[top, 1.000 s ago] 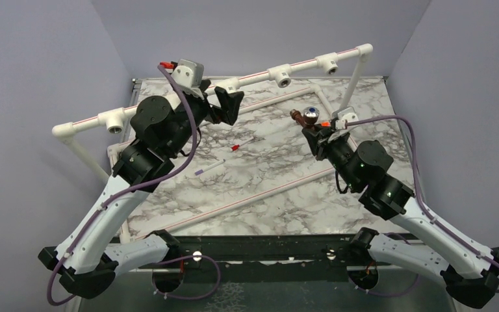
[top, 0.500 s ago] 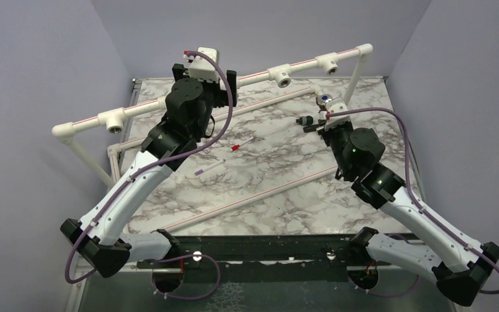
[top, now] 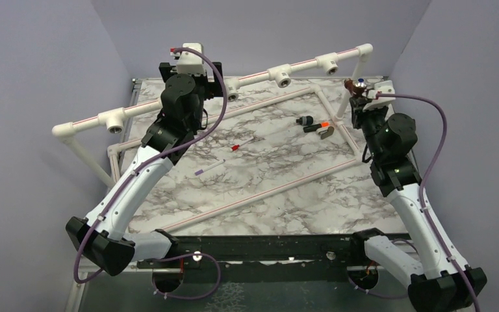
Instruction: Install the water faucets
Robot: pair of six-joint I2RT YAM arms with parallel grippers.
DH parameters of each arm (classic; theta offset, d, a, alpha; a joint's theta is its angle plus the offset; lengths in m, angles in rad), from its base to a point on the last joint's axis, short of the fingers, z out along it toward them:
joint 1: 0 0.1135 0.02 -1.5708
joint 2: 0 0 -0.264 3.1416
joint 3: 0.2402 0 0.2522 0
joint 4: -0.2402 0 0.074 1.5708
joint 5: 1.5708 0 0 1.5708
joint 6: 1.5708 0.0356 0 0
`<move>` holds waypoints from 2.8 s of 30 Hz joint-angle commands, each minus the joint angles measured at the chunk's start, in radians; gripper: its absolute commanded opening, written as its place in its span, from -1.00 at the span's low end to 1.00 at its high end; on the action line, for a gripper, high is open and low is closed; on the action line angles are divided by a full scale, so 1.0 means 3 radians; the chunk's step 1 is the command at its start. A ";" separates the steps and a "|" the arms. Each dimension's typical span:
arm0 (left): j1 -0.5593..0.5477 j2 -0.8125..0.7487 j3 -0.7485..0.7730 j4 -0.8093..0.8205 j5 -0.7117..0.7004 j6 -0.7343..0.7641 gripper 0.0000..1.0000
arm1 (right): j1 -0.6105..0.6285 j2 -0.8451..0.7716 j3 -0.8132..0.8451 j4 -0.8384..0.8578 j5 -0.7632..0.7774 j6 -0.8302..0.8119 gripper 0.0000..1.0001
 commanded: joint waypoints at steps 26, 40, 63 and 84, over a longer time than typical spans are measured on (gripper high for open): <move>-0.0140 0.0080 -0.0385 0.0083 -0.0166 0.0182 0.98 | -0.0546 -0.0093 -0.0369 0.1045 -0.1228 0.1120 -0.98; -0.0166 0.0037 -0.0411 0.0103 -0.0170 0.0213 0.98 | -0.0551 0.0011 -0.0327 0.1232 -0.1268 0.0915 -0.98; -0.0171 0.0001 -0.0431 0.0112 -0.0171 0.0228 0.98 | -0.0551 0.0160 -0.0329 0.1384 -0.1277 0.0712 -0.98; -0.0176 -0.0026 -0.0435 0.0107 -0.0142 0.0228 0.98 | -0.0476 0.0324 -0.0245 0.1424 -0.1405 0.0653 -0.98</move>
